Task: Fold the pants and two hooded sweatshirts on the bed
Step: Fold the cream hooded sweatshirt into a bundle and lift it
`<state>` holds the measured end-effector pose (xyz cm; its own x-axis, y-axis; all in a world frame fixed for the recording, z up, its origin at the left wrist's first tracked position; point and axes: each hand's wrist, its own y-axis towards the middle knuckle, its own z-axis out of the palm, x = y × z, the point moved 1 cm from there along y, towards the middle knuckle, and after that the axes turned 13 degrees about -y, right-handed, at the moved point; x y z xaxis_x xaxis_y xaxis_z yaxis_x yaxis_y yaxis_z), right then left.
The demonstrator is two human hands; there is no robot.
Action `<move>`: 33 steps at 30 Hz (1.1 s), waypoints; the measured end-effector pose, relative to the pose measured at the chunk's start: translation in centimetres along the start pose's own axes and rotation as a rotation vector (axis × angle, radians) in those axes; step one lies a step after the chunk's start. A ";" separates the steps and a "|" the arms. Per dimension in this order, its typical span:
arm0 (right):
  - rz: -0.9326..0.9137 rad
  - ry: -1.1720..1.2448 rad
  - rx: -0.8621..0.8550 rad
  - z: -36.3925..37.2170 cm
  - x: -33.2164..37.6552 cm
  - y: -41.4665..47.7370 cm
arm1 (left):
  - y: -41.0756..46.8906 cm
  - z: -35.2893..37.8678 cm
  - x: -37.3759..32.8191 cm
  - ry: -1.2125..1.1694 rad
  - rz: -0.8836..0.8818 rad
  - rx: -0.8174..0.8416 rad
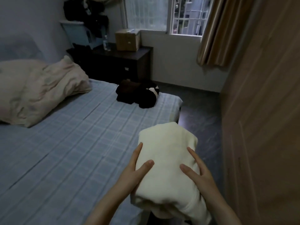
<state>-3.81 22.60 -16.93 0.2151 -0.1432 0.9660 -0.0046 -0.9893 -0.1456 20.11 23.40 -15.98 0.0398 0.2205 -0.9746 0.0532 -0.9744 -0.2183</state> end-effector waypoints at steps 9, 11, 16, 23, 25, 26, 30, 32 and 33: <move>0.008 -0.092 0.156 -10.6 1.8 19.5 | 14.7 11.2 -4.3 -0.005 -0.040 -0.130; 0.011 -0.104 0.186 -12.0 1.7 23.5 | 17.7 12.7 -4.8 -0.019 -0.041 -0.149; 0.044 -0.114 0.255 -13.2 0.1 33.6 | 26.4 14.6 -5.0 -0.021 -0.104 -0.203; 0.101 -0.095 0.228 -11.5 -2.3 50.9 | 44.1 14.0 -4.4 -0.046 -0.144 -0.174; 0.096 -0.089 0.204 -10.7 -2.3 56.6 | 50.7 13.7 -4.5 -0.041 -0.131 -0.147; 0.101 -0.082 0.187 -10.4 -2.5 59.4 | 54.0 13.6 -4.5 -0.041 -0.140 -0.131; 0.129 -0.088 0.121 -9.0 -2.7 69.4 | 66.1 12.8 -5.1 -0.083 -0.182 -0.030; 0.147 -0.075 0.108 -8.1 -3.3 74.3 | 72.0 12.1 -5.0 -0.115 -0.228 0.010; 0.168 -0.068 0.110 -7.5 -3.7 76.6 | 74.7 11.9 -4.7 -0.116 -0.252 0.020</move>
<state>-12.29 -52.82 -30.04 0.2853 -0.2998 0.9103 0.0596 -0.9424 -0.3291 12.07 -50.94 -28.31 -0.0866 0.4506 -0.8885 0.0272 -0.8905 -0.4543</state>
